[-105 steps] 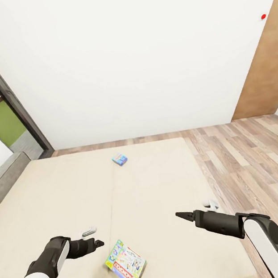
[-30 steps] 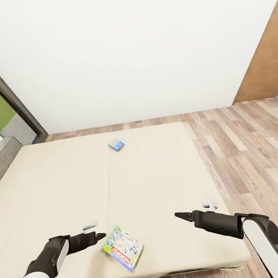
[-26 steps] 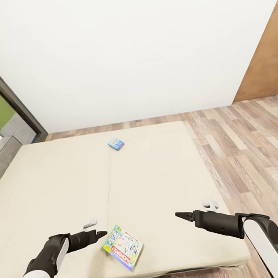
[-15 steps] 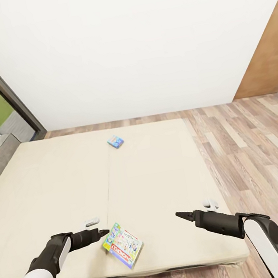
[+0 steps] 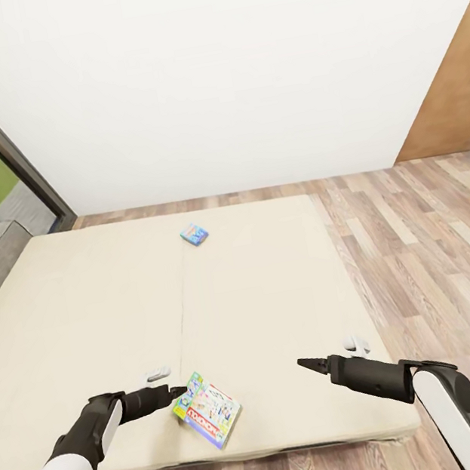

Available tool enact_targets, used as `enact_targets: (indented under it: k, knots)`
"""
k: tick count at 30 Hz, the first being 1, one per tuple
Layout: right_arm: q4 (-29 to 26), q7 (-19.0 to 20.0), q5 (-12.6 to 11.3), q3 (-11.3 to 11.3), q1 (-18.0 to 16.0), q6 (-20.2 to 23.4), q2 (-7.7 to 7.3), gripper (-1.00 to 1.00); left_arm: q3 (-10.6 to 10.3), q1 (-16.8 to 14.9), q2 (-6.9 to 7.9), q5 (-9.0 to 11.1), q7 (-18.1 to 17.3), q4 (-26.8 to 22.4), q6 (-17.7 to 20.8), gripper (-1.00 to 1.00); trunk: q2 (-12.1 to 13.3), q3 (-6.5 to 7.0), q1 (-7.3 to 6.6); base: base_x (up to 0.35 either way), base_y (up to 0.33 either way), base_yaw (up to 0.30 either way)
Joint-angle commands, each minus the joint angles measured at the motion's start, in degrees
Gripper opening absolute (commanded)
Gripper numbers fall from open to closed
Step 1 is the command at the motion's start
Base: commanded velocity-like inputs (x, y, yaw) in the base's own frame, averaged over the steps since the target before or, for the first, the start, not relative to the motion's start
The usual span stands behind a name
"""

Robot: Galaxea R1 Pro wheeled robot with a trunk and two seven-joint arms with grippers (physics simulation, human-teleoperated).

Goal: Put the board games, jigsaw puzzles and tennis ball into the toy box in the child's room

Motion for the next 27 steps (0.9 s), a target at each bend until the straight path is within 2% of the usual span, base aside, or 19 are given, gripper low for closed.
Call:
enact_targets:
  k: [1,20,23,26,27]
  knots:
    - [-0.04,0.63,0.5,0.02,-0.04,0.24,0.02,1.0,0.3,-0.03,-0.01,-0.01,-0.24,-0.23,0.49,1.0,-0.1,-0.18,0.03,0.0,0.0,0.0]
    - [-0.08,0.98,0.4,0.41,-0.04,0.24,0.03,1.0,0.34,-0.03,0.14,-0.01,-0.24,-0.64,0.17,1.0,-0.1,-1.98,0.03,0.0,0.0,0.0]
    - [-0.08,2.99,0.06,0.45,0.01,0.24,0.04,1.0,0.37,-0.03,0.05,-0.08,-0.24,-0.64,-1.14,1.0,-0.1,-2.26,0.03,0.0,0.0,0.0]
    - [-0.11,7.52,-0.37,0.48,0.03,0.24,0.01,1.0,0.34,-0.03,-0.02,-0.14,-0.24,-0.64,-2.05,1.0,-0.1,-2.54,0.03,0.0,0.0,0.0]
    - [-0.13,10.14,-0.47,0.49,0.04,0.24,0.02,1.0,0.32,-0.03,-0.04,-0.16,-0.24,-0.64,-2.27,1.0,-0.1,-2.64,0.03,0.0,0.0,0.0]
